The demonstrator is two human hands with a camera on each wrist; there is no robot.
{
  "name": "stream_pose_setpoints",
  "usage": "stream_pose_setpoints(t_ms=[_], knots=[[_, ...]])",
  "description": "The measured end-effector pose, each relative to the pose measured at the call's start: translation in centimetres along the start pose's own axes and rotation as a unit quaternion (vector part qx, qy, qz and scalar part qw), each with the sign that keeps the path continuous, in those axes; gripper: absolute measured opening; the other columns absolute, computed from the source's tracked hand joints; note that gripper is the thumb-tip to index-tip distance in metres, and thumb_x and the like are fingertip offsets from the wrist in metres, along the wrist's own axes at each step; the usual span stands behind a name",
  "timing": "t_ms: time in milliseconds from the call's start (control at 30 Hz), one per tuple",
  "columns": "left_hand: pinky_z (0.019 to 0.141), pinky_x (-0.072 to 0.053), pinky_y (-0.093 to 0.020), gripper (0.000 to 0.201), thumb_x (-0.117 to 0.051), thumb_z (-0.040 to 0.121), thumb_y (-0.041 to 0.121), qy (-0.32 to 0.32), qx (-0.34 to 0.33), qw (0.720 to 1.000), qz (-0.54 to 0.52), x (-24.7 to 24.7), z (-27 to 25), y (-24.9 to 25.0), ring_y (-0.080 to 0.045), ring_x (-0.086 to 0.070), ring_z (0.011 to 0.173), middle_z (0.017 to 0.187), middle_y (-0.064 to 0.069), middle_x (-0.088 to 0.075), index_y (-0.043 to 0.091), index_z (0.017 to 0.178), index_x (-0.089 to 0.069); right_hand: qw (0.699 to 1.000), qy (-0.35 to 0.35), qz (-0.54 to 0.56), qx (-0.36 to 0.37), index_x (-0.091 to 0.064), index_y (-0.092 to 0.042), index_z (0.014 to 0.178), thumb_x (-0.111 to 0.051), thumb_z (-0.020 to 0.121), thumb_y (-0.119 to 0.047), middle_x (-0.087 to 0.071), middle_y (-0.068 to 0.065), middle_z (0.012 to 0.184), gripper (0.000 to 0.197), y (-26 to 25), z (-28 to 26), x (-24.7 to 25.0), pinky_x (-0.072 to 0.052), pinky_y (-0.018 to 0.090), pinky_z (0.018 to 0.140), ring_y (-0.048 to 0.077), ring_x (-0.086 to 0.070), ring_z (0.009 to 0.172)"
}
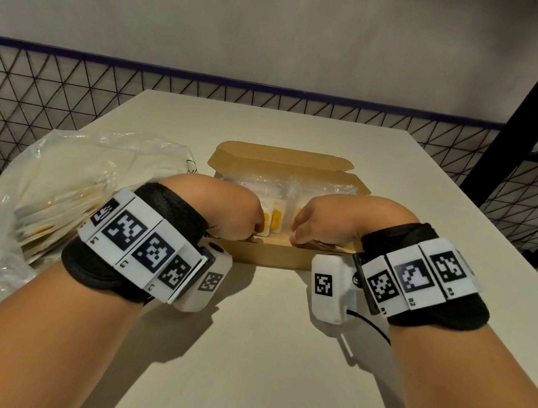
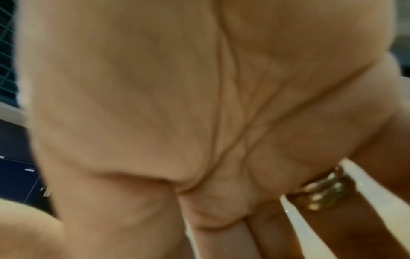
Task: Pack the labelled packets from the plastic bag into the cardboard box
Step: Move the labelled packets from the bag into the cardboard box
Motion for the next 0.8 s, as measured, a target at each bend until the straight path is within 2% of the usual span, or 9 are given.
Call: stream_pose_setpoints(t_ms=[100,200,267,400,533,600,667,800], knots=[[0.095,-0.042,-0.03,0.042,-0.033,0.094,0.007,0.002,0.012,1.0,-0.002,0.0,0.0,-0.1,-0.022,-0.051,0.111,0.125,-0.005,-0.056,0.017,0.131,-0.052,1.0,0.007,0.022,0.005,-0.059,-0.021,0.124,-0.051,0.092,-0.032,-0.057,-0.002,0.111,0.034,-0.1,0.0,0.0,-0.036,0.029,0.086,0.016,-0.049,0.101],[0.097,-0.043,-0.032,0.042,-0.034,0.095,0.009,0.005,0.023,1.0,-0.01,0.0,0.0,-0.2,-0.023,-0.051,0.113,0.127,-0.004,-0.055,0.018,0.133,-0.05,1.0,-0.004,0.025,-0.009,-0.06,-0.013,0.122,-0.05,0.092,-0.027,-0.063,0.008,0.114,0.035,0.3,-0.1,0.2,-0.04,0.027,0.075,0.021,-0.057,0.098],[0.096,-0.042,-0.031,0.042,-0.034,0.095,0.009,0.009,0.029,0.999,-0.015,0.0,-0.1,-0.4,-0.023,-0.05,0.113,0.128,-0.004,-0.054,0.019,0.133,-0.049,1.0,-0.015,-0.001,-0.026,-0.059,-0.011,0.122,-0.048,0.093,-0.029,-0.062,0.01,0.117,0.036,0.7,-0.3,0.3,-0.04,0.027,0.074,0.021,-0.056,0.092],[0.092,-0.04,-0.028,0.046,-0.033,0.094,0.007,0.012,0.035,0.999,-0.022,0.2,-0.3,-0.3,-0.022,-0.049,0.115,0.131,-0.003,-0.052,0.02,0.137,-0.045,0.997,-0.036,-0.048,-0.038,-0.058,-0.008,0.124,-0.045,0.094,-0.026,-0.062,0.01,0.115,0.037,1.2,-0.6,0.4,-0.037,0.026,0.071,0.021,-0.054,0.092],[0.086,-0.039,-0.025,0.045,-0.034,0.094,0.007,0.009,0.034,0.999,-0.012,0.2,-0.4,-0.2,-0.019,-0.05,0.11,0.128,-0.003,-0.053,0.019,0.135,-0.047,0.998,-0.024,-0.052,-0.042,-0.058,-0.012,0.125,-0.046,0.094,-0.028,-0.058,0.01,0.127,0.036,1.2,-0.6,0.5,-0.04,0.03,0.085,0.026,-0.054,0.116],[0.09,-0.041,-0.027,0.045,-0.034,0.093,0.007,0.006,0.034,0.999,-0.005,0.1,-0.3,-0.2,-0.02,-0.052,0.111,0.127,-0.003,-0.055,0.018,0.134,-0.048,0.998,-0.021,-0.044,-0.042,-0.057,-0.014,0.125,-0.047,0.094,-0.028,-0.057,0.008,0.128,0.036,1.2,-0.5,0.5,-0.042,0.031,0.091,0.025,-0.054,0.116],[0.092,-0.042,-0.028,0.045,-0.034,0.093,0.006,0.004,0.035,0.999,-0.01,0.0,-0.2,-0.2,-0.021,-0.052,0.112,0.128,-0.003,-0.055,0.02,0.134,-0.048,0.999,-0.02,-0.025,-0.033,-0.057,-0.013,0.126,-0.048,0.094,-0.023,-0.057,0.007,0.127,0.034,1.0,-0.6,0.5,-0.041,0.031,0.091,0.024,-0.055,0.112],[0.086,-0.037,-0.025,0.05,-0.035,0.094,0.006,0.003,0.039,0.999,-0.031,0.1,-0.3,-0.2,-0.022,-0.048,0.117,0.135,-0.003,-0.05,0.025,0.14,-0.041,0.999,-0.022,-0.037,-0.023,-0.053,-0.016,0.13,-0.045,0.095,-0.025,-0.057,0.005,0.126,0.037,0.8,-1.0,0.7,-0.039,0.032,0.098,0.023,-0.051,0.117]])
Point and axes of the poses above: each hand's wrist, its own z-axis towards the middle knuckle, its own x-axis out of the back of the hand, y = z × x, the point moved 3 cm from there along z, towards the middle knuckle
